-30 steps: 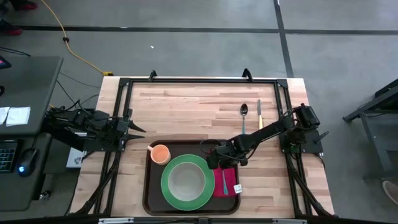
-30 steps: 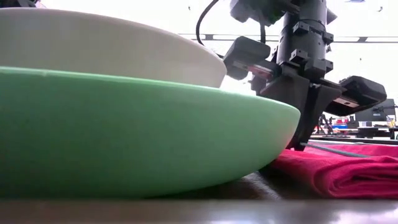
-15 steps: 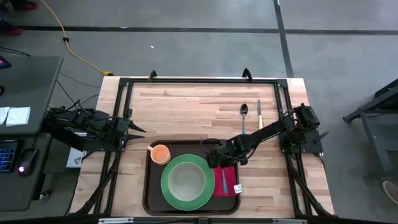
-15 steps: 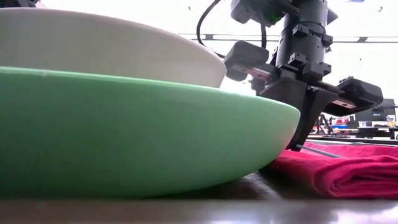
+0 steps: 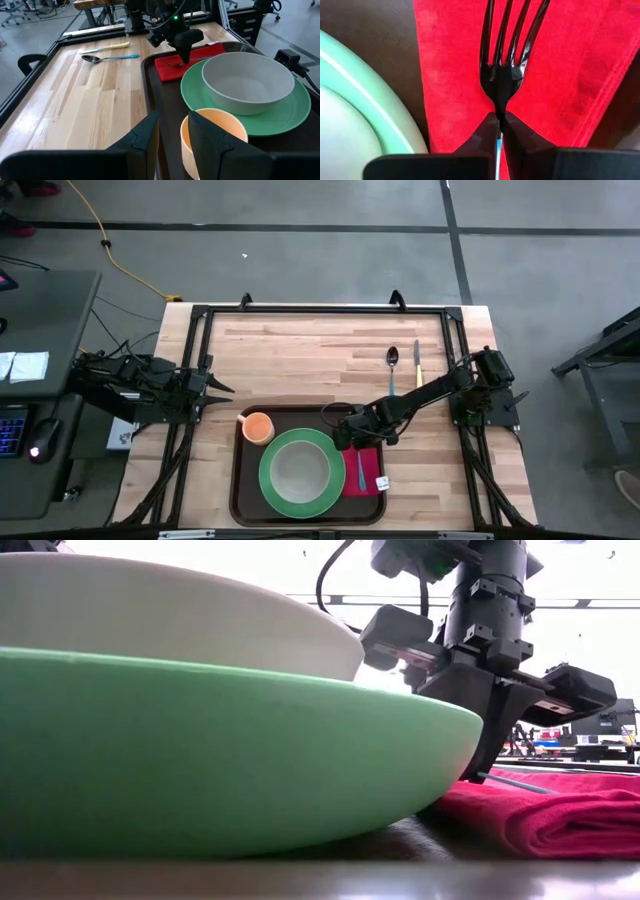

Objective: Set up tray
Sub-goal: Put the blue fork on the red napkin, then put the blue spoon on the red napkin

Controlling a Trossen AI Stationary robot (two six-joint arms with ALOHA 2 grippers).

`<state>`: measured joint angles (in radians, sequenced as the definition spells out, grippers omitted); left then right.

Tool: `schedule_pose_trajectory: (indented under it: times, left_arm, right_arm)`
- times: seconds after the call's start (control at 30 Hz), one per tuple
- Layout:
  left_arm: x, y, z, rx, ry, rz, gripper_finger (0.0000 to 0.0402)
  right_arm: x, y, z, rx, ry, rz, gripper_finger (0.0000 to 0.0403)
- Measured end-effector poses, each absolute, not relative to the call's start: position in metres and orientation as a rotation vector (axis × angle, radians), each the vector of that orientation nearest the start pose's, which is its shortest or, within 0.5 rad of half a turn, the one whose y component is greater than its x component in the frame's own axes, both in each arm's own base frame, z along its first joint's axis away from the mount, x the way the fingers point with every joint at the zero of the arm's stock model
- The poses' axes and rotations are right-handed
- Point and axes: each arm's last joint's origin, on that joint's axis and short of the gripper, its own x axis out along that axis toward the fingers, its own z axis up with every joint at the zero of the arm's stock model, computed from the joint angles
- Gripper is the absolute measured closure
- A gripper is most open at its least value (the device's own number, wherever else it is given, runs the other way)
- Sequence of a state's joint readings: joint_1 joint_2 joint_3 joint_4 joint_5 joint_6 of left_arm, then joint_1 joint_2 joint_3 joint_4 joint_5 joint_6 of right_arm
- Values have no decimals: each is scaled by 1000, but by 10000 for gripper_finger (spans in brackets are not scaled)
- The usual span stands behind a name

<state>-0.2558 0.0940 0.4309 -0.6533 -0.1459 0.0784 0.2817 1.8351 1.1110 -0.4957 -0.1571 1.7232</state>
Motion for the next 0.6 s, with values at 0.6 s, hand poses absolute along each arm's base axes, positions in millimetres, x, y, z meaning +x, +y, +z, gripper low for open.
schedule_pose_trajectory:
  times: [0.6]
  left_arm:
    - [59, -11, 236, 140, 306, -121, 266]
  right_arm:
    - [328, 100, 150, 1375, 1234, -770, 328]
